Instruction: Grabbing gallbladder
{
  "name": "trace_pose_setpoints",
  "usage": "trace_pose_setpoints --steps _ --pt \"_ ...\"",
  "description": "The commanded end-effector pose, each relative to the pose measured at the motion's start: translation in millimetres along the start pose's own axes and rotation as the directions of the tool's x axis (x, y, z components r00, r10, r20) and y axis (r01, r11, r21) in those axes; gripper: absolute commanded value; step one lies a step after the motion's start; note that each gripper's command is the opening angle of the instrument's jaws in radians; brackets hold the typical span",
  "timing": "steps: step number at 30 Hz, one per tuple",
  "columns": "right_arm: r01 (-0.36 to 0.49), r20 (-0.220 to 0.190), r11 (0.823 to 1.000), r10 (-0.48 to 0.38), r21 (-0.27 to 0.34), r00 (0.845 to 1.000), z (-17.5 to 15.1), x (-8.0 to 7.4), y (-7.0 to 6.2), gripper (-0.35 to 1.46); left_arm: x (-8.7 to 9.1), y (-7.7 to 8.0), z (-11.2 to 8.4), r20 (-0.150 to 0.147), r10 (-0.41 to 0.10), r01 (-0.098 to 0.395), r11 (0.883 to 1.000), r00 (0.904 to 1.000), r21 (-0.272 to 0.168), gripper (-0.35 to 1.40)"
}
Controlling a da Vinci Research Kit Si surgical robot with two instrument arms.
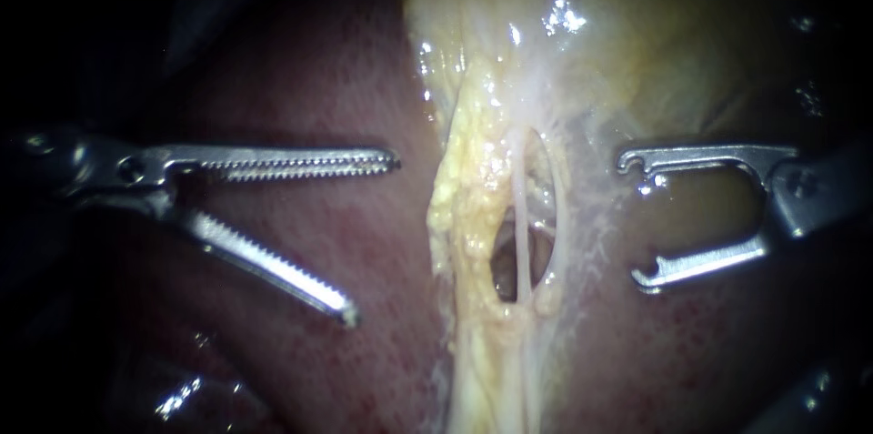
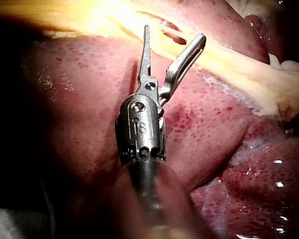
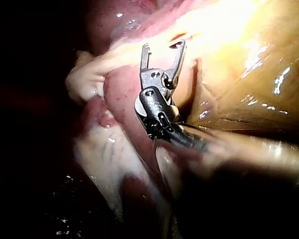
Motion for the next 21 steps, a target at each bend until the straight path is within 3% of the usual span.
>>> trace_pose_setpoints --steps 1,8,15,21 --pt "0.000 0.000 1.000 0.000 0.000 1.000 0.0 0.0 0.0 0.60 0.0 0.0 0.0 0.000 0.000 0.000 1.000 1.0000 0.001 0.76" --pt "0.000 0.000 1.000 0.000 0.000 1.000 0.0 0.0 0.0 0.60 -1.2 0.8 -0.3 0.003 -0.008 0.008 1.000 1.0000 -0.006 0.83" --pt "0.000 0.000 1.000 0.000 0.000 1.000 0.0 0.0 0.1 0.60 -2.0 1.5 -0.9 -0.006 -0.115 0.114 0.990 0.9934 -0.089 0.74" --pt "0.000 0.000 1.000 0.000 0.000 1.000 0.0 0.0 0.1 0.59 -1.3 2.4 -0.3 -0.031 -0.164 0.159 0.980 0.9859 -0.123 0.67"
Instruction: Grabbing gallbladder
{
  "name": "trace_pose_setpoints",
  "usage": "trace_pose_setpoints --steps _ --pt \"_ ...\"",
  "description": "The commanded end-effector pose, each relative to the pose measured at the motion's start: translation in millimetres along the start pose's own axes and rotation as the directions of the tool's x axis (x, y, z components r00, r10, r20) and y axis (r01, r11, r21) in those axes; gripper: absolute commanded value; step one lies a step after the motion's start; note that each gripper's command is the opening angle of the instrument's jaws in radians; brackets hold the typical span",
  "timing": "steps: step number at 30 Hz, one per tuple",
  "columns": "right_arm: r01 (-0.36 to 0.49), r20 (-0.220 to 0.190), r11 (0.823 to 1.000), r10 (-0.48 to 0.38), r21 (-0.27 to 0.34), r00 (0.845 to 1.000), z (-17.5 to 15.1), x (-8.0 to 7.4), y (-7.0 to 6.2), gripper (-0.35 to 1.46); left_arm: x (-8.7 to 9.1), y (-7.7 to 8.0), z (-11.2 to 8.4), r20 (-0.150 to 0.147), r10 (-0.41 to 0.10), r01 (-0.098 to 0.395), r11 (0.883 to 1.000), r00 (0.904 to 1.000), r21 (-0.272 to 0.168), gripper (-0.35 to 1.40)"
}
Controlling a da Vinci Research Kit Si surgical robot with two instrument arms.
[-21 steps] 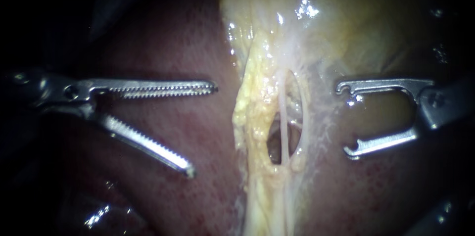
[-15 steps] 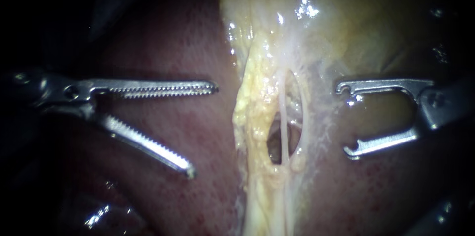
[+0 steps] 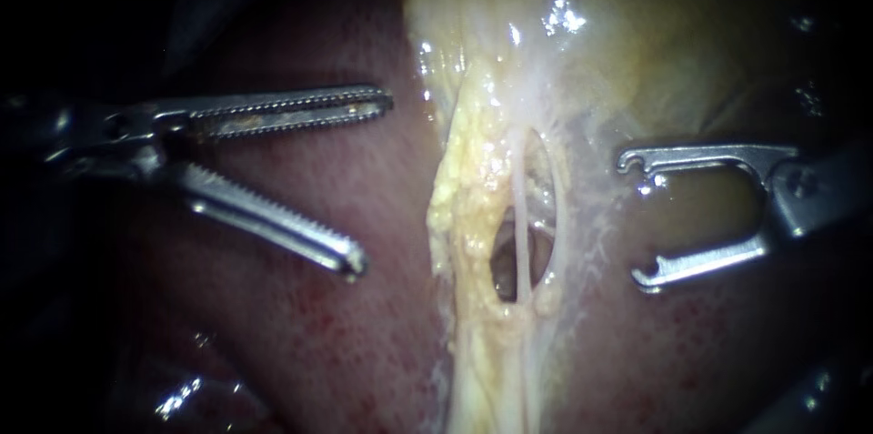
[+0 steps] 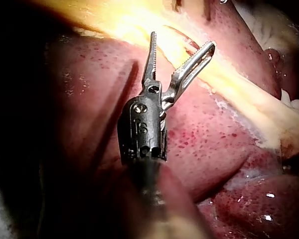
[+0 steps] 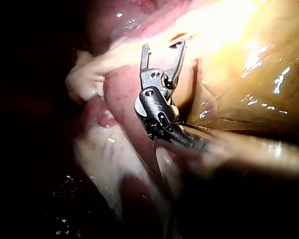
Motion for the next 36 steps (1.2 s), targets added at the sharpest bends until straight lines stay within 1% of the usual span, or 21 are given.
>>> trace_pose_setpoints --steps 1,3,7,11,13,16,19,24,26,27,28,29,31,32,33,36 --pt "0.000 0.000 1.000 0.000 0.000 1.000 0.0 0.0 0.0 0.59 0.3 0.2 0.4 -0.006 -0.009 0.009 1.000 0.9999 -0.007 0.66" --pt "0.000 0.000 1.000 0.000 0.000 1.000 0.0 0.0 0.0 0.59 0.6 0.5 0.8 -0.013 -0.013 0.013 1.000 0.9998 -0.011 0.64" --pt "0.000 0.000 1.000 0.000 0.000 1.000 0.0 0.0 0.0 0.59 1.6 1.1 2.2 -0.028 -0.039 0.038 0.999 0.9989 -0.023 0.57" --pt "-0.006 0.000 1.000 0.006 0.000 1.000 0.0 0.0 0.0 0.59 2.7 1.7 3.3 -0.041 -0.057 0.056 0.998 0.9975 -0.031 0.56" --pt "-0.006 0.000 1.000 0.006 0.000 1.000 0.0 0.0 0.0 0.59 3.2 1.8 3.6 -0.043 -0.073 0.071 0.997 0.9964 -0.035 0.54" --pt "-0.006 0.000 1.000 0.006 0.000 1.000 0.0 -0.1 0.0 0.59 4.2 2.0 4.0 -0.056 -0.086 0.083 0.996 0.9948 -0.039 0.51" --pt "-0.006 0.000 1.000 0.006 -0.001 1.000 0.0 -0.1 0.0 0.59 5.0 2.2 4.1 -0.059 -0.093 0.091 0.995 0.9939 -0.042 0.46" --pt "-0.006 0.000 1.000 0.006 -0.001 1.000 0.0 -0.1 0.0 0.59 5.8 2.1 4.6 -0.073 -0.125 0.121 0.991 0.9895 -0.052 0.27" --pt "-0.006 0.000 1.000 0.006 0.000 1.000 0.0 -0.1 0.0 0.59 5.9 2.2 4.8 -0.077 -0.142 0.138 0.989 0.9868 -0.057 0.17" --pt "-0.006 0.000 1.000 0.006 0.000 1.000 0.0 -0.1 0.0 0.59 5.9 2.2 5.0 -0.077 -0.142 0.138 0.989 0.9868 -0.057 0.12" --pt "-0.006 0.000 1.000 0.006 0.000 1.000 -0.1 -0.1 0.0 0.59 5.9 2.3 5.1 -0.076 -0.148 0.144 0.988 0.9860 -0.061 0.10" --pt "-0.006 0.000 1.000 0.006 0.000 1.000 -0.1 -0.1 0.0 0.59 5.8 2.4 5.3 -0.076 -0.149 0.144 0.988 0.9860 -0.063 0.00" --pt "-0.006 0.000 1.000 0.006 0.000 1.000 -0.1 -0.1 0.0 0.59 5.8 2.5 5.5 -0.075 -0.155 0.150 0.987 0.9851 -0.065 -0.08" --pt "-0.005 0.000 1.000 0.005 0.000 1.000 -0.1 -0.1 0.0 0.59 5.8 2.6 5.6 -0.075 -0.161 0.156 0.986 0.9842 -0.066 -0.25" --pt "-0.005 0.000 1.000 0.005 0.000 1.000 -0.1 -0.1 0.0 0.59 5.8 2.6 5.7 -0.077 -0.167 0.162 0.985 0.9830 -0.067 -0.35" --pt "-0.011 0.000 1.000 0.011 0.000 1.000 -0.2 -0.2 0.0 0.59 5.7 2.7 5.8 -0.079 -0.173 0.168 0.983 0.9818 -0.069 -0.35"
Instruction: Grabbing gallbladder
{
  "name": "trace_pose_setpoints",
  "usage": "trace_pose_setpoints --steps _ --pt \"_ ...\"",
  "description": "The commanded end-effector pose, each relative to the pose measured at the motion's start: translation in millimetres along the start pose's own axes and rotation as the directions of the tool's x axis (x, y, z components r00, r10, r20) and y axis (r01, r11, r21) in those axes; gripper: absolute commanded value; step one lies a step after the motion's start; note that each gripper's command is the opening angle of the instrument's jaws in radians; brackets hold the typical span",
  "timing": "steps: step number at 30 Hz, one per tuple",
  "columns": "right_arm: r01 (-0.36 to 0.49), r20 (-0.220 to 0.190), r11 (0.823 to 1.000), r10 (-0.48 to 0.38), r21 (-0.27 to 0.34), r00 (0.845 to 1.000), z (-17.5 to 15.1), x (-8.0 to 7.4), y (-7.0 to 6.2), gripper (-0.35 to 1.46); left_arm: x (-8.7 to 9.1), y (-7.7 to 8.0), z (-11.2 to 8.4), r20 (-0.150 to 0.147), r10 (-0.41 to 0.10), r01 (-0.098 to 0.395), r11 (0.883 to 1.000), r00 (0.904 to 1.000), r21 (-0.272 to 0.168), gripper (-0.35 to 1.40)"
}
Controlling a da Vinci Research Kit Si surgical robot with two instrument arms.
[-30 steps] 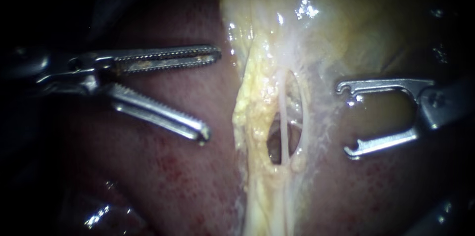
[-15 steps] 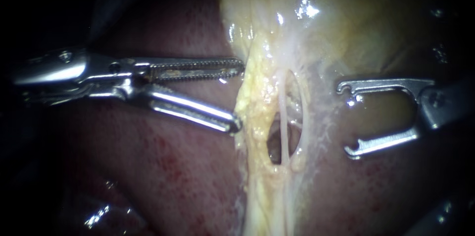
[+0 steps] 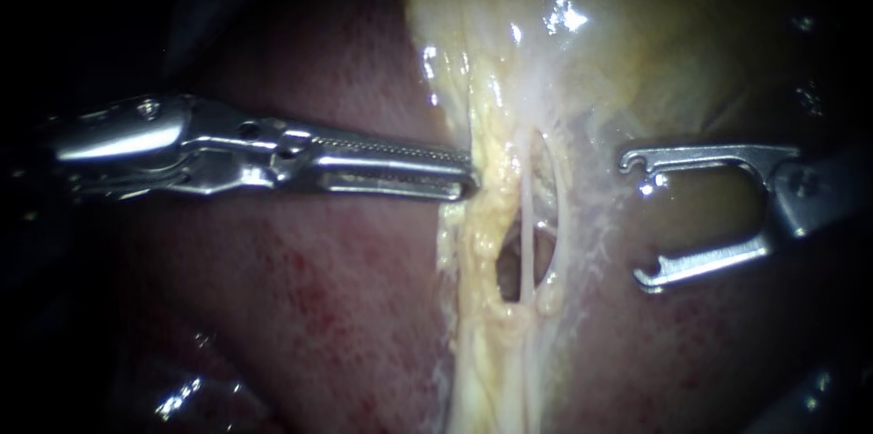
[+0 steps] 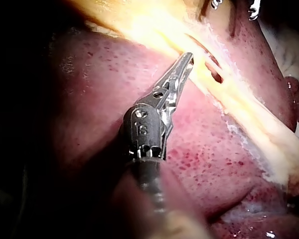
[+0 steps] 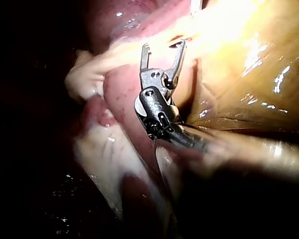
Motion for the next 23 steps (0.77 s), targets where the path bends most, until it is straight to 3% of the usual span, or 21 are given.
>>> trace_pose_setpoints --steps 1,23 --pt "-0.003 0.000 1.000 0.003 0.000 1.000 0.0 0.0 0.0 0.59 0.0 0.0 -0.1 0.000 -0.003 0.003 1.000 1.0000 0.001 -0.35" --pt "-0.002 0.000 1.000 0.002 0.000 1.000 -0.1 0.0 0.0 0.59 0.1 0.1 -0.6 -0.002 -0.021 0.021 1.000 0.9998 -0.003 -0.35"
